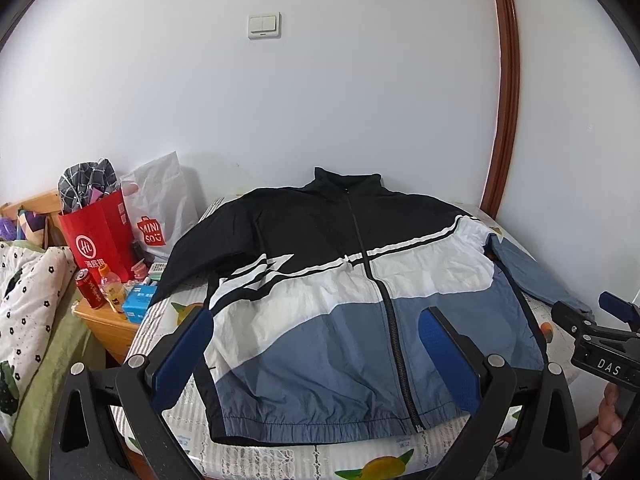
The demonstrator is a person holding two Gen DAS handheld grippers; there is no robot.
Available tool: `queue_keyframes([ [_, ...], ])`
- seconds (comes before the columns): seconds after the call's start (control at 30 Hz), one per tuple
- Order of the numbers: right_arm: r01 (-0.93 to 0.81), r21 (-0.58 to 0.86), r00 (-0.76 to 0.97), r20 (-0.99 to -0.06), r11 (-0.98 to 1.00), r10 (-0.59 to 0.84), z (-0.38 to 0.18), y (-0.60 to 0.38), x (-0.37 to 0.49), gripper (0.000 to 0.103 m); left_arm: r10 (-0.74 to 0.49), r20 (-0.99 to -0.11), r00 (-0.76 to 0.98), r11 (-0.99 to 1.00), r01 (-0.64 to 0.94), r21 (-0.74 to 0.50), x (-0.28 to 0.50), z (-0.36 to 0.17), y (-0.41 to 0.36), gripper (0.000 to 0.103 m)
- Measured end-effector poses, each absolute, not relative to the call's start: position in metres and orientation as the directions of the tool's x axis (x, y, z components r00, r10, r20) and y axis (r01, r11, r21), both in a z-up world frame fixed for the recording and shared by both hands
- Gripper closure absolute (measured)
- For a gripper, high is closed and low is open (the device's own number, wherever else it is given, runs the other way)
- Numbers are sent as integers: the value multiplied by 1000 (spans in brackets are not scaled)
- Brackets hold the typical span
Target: Fold large clothes
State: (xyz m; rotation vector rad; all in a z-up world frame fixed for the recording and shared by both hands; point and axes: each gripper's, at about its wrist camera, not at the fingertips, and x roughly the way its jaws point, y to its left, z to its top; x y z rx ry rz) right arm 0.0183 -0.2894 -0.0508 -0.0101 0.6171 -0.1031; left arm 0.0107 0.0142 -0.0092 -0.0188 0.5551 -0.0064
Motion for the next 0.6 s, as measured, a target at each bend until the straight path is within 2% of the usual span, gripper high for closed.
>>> queue_keyframes([
  [0.3, 108, -59, 786, -606, 992, -122, -59, -291, 46, 0, -34, -566, 823, 998, 0, -60, 41, -17, 36, 0],
  [0.6, 41, -29, 777, -628, 999, -51, -70, -272, 81, 4, -19, -624, 781, 994, -50, -93, 86, -46, 80, 0],
])
